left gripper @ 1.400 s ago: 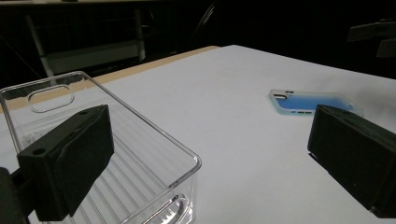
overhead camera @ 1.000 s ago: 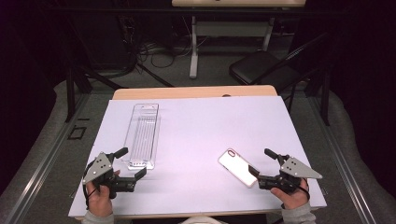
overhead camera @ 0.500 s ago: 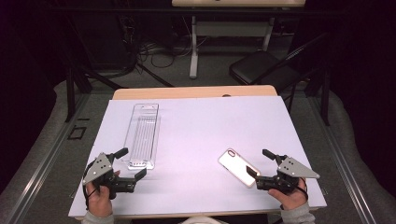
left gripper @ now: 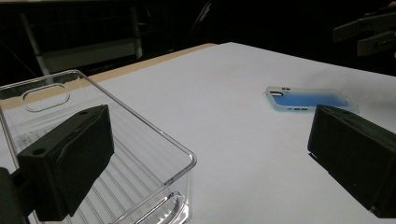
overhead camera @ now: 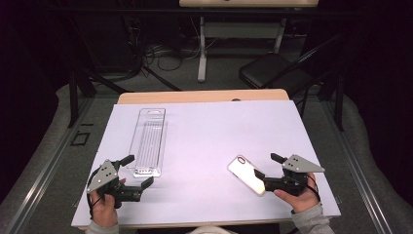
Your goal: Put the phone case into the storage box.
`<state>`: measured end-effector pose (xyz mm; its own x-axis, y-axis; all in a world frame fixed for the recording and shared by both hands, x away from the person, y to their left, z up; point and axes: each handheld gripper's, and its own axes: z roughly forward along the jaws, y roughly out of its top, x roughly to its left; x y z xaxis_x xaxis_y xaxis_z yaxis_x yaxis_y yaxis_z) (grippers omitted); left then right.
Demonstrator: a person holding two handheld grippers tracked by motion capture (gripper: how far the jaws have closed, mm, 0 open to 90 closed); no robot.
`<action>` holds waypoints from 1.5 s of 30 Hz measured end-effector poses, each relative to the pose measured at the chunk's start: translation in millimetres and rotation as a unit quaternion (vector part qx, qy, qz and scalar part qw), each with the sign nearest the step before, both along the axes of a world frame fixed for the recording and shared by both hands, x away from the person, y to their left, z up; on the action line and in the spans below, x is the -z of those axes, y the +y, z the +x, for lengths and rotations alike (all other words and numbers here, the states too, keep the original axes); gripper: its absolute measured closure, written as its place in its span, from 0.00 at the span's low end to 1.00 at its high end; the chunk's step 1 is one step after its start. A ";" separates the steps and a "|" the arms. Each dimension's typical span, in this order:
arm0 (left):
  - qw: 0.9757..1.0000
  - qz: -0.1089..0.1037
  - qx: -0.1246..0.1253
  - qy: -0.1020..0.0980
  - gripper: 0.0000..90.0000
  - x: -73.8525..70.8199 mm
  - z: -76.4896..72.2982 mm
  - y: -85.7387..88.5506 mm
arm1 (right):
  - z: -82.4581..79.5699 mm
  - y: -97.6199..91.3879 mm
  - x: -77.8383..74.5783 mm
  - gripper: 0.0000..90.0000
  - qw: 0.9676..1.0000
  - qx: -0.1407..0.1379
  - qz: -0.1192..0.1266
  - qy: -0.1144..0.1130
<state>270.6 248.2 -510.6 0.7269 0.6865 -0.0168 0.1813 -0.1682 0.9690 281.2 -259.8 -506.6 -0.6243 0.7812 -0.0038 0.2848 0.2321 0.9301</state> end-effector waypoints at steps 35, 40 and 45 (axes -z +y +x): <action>1.000 -0.001 0.002 0.007 0.00 1.6 0.9 -1.2 | 49.7 -0.2 -6.7 0.42 0.982 -0.046 -0.113 0.142; 1.000 -0.001 0.004 0.008 0.00 1.7 1.0 -1.2 | 54.3 3.0 -8.5 0.41 0.980 -0.051 -0.123 0.148; 1.000 -0.001 0.005 0.008 0.00 1.7 1.1 -1.2 | 56.4 4.1 -7.5 0.41 0.979 -0.061 -0.119 0.156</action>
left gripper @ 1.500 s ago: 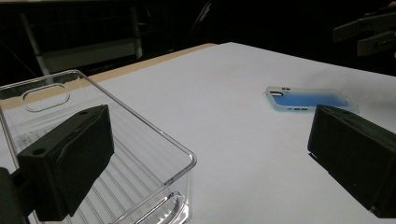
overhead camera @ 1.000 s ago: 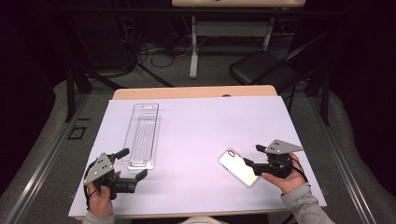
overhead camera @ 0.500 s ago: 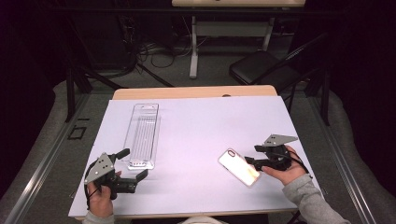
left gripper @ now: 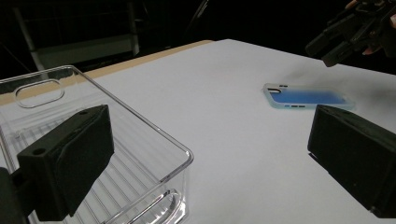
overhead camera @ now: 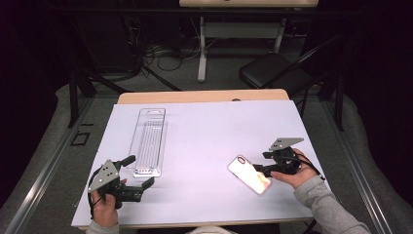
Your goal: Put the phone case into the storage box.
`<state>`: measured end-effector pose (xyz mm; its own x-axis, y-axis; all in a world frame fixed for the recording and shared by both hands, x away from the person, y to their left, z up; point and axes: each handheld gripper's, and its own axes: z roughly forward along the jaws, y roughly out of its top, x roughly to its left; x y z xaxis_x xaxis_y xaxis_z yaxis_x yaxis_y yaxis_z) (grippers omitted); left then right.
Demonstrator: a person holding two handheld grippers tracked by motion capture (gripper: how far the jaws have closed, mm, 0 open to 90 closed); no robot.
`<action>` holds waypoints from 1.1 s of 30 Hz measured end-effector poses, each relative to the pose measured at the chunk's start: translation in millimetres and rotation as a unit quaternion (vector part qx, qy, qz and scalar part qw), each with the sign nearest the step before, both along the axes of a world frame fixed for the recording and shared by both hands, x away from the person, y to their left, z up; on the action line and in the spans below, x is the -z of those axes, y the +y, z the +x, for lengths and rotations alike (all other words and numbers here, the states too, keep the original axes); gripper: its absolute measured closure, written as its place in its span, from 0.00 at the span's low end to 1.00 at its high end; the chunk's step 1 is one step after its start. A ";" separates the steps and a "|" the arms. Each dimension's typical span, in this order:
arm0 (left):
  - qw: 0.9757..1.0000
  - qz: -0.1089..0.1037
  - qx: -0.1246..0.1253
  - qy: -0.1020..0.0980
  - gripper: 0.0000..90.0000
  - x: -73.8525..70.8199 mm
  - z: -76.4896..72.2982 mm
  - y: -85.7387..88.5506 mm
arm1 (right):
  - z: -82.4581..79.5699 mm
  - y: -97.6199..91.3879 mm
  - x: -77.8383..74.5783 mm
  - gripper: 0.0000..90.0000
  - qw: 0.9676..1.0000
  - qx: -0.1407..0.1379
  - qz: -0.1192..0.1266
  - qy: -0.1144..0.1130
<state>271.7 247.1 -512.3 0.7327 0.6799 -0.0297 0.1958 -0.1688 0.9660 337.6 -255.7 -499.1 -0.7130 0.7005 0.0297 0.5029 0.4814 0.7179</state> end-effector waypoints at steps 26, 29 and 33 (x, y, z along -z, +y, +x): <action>1.000 0.000 -0.001 0.006 0.00 0.7 0.8 0.2 | 13.5 5.2 7.9 0.58 0.994 0.020 -0.071 0.082; 1.000 0.000 -0.001 0.007 0.00 0.9 0.9 0.2 | 14.3 5.6 9.2 0.62 0.994 0.024 -0.074 0.078; 1.000 0.002 0.000 0.006 0.00 1.0 1.1 -0.2 | 15.9 6.4 9.0 0.69 0.993 0.028 -0.082 0.083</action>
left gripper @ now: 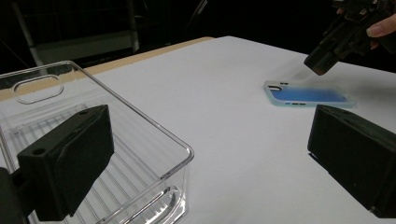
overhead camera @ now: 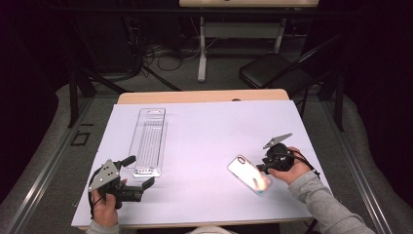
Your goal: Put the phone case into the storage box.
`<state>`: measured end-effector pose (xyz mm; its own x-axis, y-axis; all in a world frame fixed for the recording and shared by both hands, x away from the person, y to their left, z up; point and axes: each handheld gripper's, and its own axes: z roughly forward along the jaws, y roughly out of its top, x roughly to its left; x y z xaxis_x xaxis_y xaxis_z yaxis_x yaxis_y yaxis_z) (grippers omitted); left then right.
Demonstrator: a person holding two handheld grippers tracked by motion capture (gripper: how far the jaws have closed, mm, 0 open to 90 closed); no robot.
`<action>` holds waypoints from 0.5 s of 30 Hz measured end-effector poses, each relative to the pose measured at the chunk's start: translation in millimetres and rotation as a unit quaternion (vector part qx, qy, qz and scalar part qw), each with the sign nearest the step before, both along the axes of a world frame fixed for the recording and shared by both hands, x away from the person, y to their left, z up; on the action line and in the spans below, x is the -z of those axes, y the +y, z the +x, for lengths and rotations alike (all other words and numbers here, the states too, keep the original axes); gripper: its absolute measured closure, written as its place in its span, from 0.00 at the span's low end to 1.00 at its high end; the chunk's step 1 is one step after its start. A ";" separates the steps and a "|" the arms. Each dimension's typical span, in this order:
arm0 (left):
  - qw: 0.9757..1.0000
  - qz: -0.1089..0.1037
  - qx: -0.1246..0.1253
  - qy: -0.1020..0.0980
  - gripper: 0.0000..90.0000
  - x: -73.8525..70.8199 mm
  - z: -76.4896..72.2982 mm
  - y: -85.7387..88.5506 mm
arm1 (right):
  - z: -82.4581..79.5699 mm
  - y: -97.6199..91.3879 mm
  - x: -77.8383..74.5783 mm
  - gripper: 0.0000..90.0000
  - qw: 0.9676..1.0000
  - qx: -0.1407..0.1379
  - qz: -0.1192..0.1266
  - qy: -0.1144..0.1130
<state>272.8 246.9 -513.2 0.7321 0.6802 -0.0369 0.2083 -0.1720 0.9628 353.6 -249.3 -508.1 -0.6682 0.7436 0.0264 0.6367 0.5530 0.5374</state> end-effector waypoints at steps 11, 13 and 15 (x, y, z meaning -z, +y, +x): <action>1.000 -0.001 0.002 0.002 0.00 0.3 0.3 0.0 | 1.5 6.3 2.9 0.76 1.000 0.007 -0.023 0.002; 1.000 0.000 0.003 0.002 0.00 0.3 0.3 -0.1 | 1.4 7.3 4.8 0.77 1.000 0.005 -0.022 -0.002; 1.000 0.000 0.003 0.003 0.00 0.4 0.4 -0.1 | 1.2 8.8 5.8 0.78 1.000 0.006 -0.026 -0.003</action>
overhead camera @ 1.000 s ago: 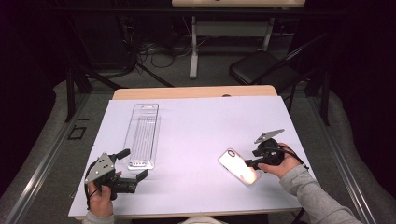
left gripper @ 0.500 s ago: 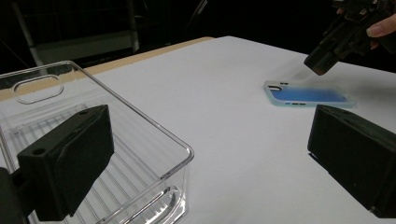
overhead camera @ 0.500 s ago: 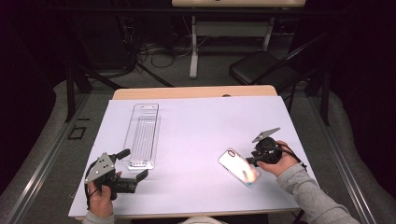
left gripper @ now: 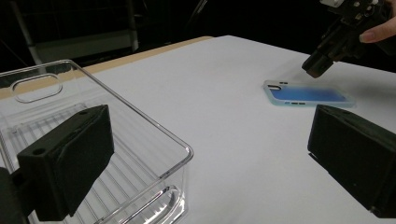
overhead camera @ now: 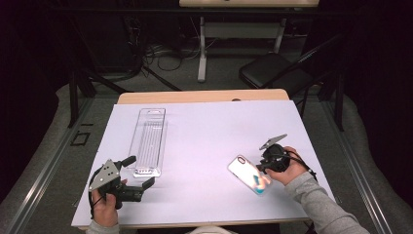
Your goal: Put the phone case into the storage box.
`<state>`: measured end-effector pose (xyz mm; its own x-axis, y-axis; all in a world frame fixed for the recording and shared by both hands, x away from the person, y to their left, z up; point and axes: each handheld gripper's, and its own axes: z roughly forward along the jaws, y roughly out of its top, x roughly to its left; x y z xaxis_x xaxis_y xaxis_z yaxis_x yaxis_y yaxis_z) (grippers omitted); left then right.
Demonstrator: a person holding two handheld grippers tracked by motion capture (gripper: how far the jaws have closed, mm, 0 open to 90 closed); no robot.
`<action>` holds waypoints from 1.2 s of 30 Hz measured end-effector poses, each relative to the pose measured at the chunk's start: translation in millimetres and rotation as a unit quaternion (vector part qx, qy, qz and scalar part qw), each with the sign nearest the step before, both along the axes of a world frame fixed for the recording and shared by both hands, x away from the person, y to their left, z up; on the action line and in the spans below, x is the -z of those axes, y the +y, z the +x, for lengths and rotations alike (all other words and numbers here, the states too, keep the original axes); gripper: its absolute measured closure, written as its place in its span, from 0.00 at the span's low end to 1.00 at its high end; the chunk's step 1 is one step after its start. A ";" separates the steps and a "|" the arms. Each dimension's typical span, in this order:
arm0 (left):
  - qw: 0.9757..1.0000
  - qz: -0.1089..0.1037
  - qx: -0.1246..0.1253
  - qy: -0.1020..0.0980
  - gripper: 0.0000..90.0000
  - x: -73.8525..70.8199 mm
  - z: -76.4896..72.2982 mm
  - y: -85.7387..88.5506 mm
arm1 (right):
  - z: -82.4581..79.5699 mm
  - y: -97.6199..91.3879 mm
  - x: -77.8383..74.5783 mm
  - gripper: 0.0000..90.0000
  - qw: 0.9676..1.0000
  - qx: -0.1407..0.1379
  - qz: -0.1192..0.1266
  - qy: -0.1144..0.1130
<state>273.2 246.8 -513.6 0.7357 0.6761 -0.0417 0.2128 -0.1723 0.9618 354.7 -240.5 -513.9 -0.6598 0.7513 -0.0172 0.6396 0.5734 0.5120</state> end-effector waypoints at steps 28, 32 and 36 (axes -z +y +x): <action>1.000 0.003 -0.002 0.001 0.00 0.5 0.4 -0.6 | 5.4 8.4 14.2 0.87 1.000 0.005 0.000 0.016; 1.000 0.002 -0.001 0.002 0.00 0.6 0.6 -0.2 | 8.9 9.4 6.9 0.88 0.999 0.008 -0.026 0.041; 1.000 0.001 0.000 0.001 0.00 0.7 0.7 0.0 | 13.3 11.0 1.6 0.88 0.996 0.009 -0.056 0.075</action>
<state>273.9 246.8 -514.3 0.7361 0.6755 -0.0419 0.2144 -0.1740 0.9611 368.0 -229.5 -515.5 -0.6483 0.7614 -0.0024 0.7146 0.6095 0.3434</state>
